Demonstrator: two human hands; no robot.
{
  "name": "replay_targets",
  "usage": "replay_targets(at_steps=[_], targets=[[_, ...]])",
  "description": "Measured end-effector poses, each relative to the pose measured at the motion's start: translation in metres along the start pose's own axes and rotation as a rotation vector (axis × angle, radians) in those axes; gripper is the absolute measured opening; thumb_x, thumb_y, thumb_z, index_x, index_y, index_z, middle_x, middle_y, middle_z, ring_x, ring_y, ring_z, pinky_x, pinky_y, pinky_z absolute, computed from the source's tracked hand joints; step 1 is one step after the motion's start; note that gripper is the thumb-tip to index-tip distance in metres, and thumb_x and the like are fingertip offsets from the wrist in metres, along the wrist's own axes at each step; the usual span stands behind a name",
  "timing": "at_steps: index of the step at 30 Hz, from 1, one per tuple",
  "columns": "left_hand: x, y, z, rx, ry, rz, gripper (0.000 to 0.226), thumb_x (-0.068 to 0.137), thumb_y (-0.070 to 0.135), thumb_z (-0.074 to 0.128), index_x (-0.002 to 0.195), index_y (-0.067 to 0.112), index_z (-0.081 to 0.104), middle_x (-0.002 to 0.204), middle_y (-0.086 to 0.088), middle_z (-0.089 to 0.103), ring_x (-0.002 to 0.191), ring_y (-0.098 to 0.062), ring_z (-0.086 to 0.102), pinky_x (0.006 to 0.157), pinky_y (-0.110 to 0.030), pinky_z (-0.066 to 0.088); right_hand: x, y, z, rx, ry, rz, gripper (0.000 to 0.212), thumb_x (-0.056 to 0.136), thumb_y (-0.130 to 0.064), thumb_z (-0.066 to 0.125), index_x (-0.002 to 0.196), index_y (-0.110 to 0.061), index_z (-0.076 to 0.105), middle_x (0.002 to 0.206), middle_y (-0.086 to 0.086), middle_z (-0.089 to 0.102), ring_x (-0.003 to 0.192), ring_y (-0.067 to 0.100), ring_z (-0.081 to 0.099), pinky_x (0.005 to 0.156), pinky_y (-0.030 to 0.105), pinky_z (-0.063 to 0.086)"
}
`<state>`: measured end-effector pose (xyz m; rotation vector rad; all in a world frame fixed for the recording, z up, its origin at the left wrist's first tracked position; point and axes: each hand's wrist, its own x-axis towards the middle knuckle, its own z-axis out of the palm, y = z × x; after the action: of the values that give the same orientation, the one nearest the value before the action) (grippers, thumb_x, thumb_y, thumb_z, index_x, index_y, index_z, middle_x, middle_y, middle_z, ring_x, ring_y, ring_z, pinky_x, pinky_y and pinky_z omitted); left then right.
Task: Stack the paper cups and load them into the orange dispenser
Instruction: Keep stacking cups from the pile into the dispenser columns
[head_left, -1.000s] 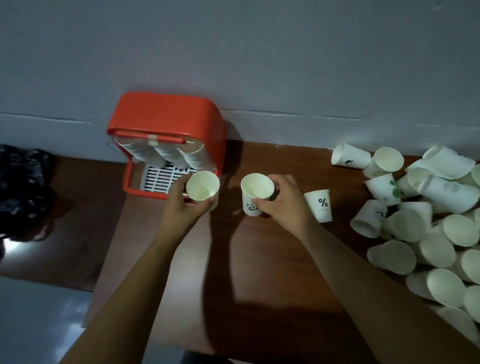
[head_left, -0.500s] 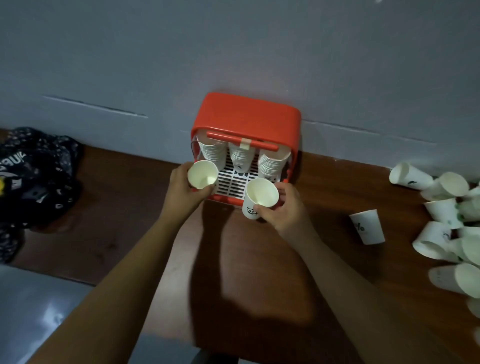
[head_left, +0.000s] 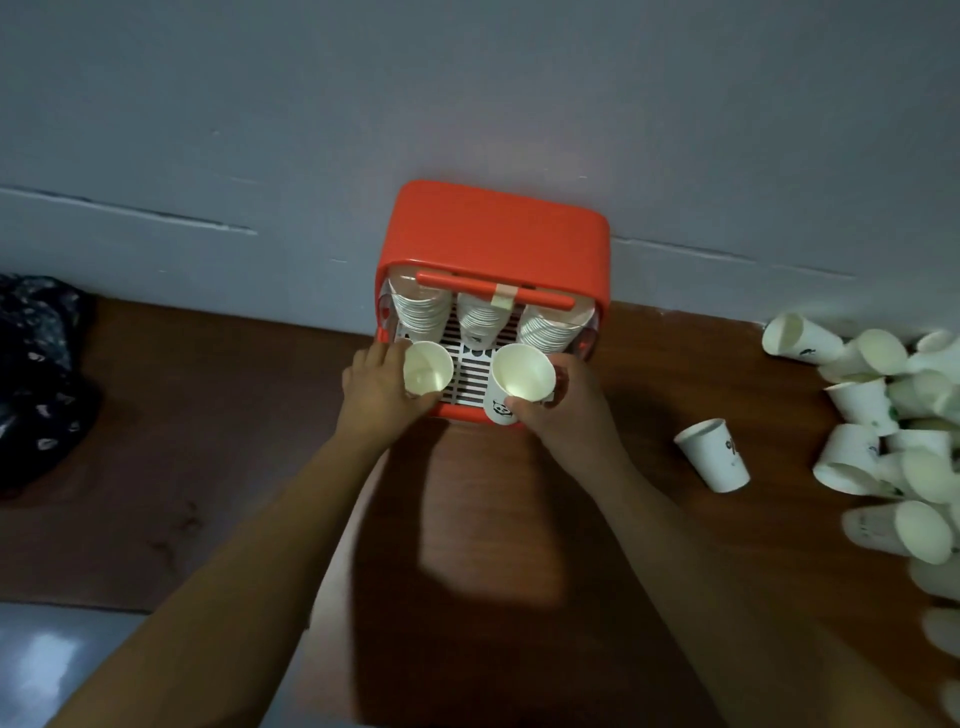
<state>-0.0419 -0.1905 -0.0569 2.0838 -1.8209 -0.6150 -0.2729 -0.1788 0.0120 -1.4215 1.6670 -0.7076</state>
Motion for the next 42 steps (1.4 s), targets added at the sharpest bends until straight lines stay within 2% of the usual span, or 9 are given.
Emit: replay_targets(at_steps=[6, 8, 11, 16, 19, 24, 33, 38, 42], targets=[[-0.006, -0.020, -0.017, -0.119, -0.046, 0.110, 0.082, 0.075, 0.046, 0.082, 0.143, 0.015, 0.047, 0.134, -0.010, 0.053, 0.122, -0.027, 0.046, 0.100, -0.045, 0.042, 0.015, -0.029, 0.025, 0.057, -0.060, -0.067, 0.063, 0.067, -0.025, 0.087, 0.120, -0.021, 0.052, 0.116, -0.010, 0.055, 0.104, 0.001, 0.056, 0.077, 0.008, 0.046], [-0.008, -0.023, -0.033, -0.308, -0.021, 0.094, 0.072, 0.081, 0.031, 0.079, 0.143, 0.014, 0.047, 0.133, -0.005, 0.053, 0.118, -0.005, 0.048, 0.102, -0.031, 0.045, 0.020, -0.036, 0.037, 0.087, -0.089, -0.108, 0.070, 0.066, -0.027, 0.088, 0.126, -0.021, 0.051, 0.125, -0.003, 0.056, 0.111, 0.009, 0.057, 0.082, 0.016, 0.051], [-0.013, -0.017, -0.054, -0.664, 0.066, -0.067, 0.055, 0.088, 0.010, 0.073, 0.139, 0.013, 0.052, 0.130, 0.002, 0.058, 0.103, 0.017, 0.056, 0.087, -0.004, 0.045, 0.024, -0.040, 0.057, 0.065, -0.107, -0.164, 0.070, 0.066, -0.026, 0.088, 0.126, -0.021, 0.051, 0.125, -0.003, 0.054, 0.113, 0.014, 0.056, 0.089, 0.024, 0.051], [-0.012, -0.012, -0.058, -0.828, -0.119, 0.014, 0.056, 0.090, 0.012, 0.073, 0.142, 0.019, 0.054, 0.135, 0.004, 0.061, 0.119, -0.006, 0.060, 0.094, -0.020, 0.051, 0.031, -0.025, 0.083, -0.144, -0.105, -0.285, 0.065, 0.067, -0.023, 0.087, 0.123, -0.007, 0.057, 0.119, 0.007, 0.059, 0.109, 0.019, 0.055, 0.086, 0.011, 0.036], [-0.007, -0.022, -0.044, -0.503, -0.166, 0.108, 0.063, 0.085, 0.022, 0.079, 0.142, 0.021, 0.054, 0.138, 0.003, 0.059, 0.121, -0.010, 0.057, 0.100, -0.030, 0.050, 0.033, -0.014, 0.091, -0.232, -0.153, -0.262, 0.064, 0.074, -0.019, 0.081, 0.132, -0.007, 0.055, 0.126, 0.009, 0.058, 0.115, 0.021, 0.054, 0.094, 0.020, 0.038], [-0.005, -0.031, -0.027, -0.197, -0.063, 0.177, 0.061, 0.084, 0.022, 0.078, 0.140, 0.015, 0.056, 0.136, -0.006, 0.061, 0.125, -0.024, 0.051, 0.097, -0.023, 0.032, 0.035, -0.011, 0.098, -0.301, -0.200, -0.225, 0.061, 0.085, -0.015, 0.071, 0.142, -0.008, 0.047, 0.138, 0.009, 0.053, 0.126, 0.023, 0.049, 0.101, 0.023, 0.033], [-0.041, -0.010, -0.024, -0.347, -0.022, 0.036, 0.041, 0.091, 0.025, 0.069, 0.129, 0.014, 0.059, 0.123, -0.005, 0.051, 0.111, -0.017, 0.052, 0.091, -0.027, 0.046, -0.005, -0.005, 0.028, -0.296, -0.147, -0.084, 0.053, 0.091, -0.032, 0.065, 0.139, -0.016, 0.048, 0.139, 0.003, 0.050, 0.126, 0.016, 0.048, 0.105, 0.035, 0.042], [-0.090, 0.026, 0.014, -0.571, -0.303, -0.006, 0.026, 0.089, 0.029, 0.067, 0.113, 0.020, 0.063, 0.112, 0.007, 0.065, 0.096, 0.007, 0.061, 0.085, -0.022, 0.052, -0.075, 0.071, -0.072, -0.458, 0.047, 0.218, 0.071, 0.085, -0.040, 0.072, 0.143, -0.014, 0.043, 0.144, 0.008, 0.045, 0.132, 0.024, 0.045, 0.108, 0.039, 0.039], [-0.118, 0.063, 0.054, -0.543, -0.493, -0.087, 0.039, 0.090, 0.040, 0.069, 0.124, 0.023, 0.059, 0.119, 0.004, 0.066, 0.109, -0.015, 0.063, 0.096, -0.036, 0.052, -0.113, 0.118, -0.100, -0.515, -0.068, 0.396, 0.094, 0.079, -0.039, 0.079, 0.152, -0.016, 0.026, 0.151, 0.008, 0.033, 0.134, 0.026, 0.039, 0.106, 0.040, 0.038]])
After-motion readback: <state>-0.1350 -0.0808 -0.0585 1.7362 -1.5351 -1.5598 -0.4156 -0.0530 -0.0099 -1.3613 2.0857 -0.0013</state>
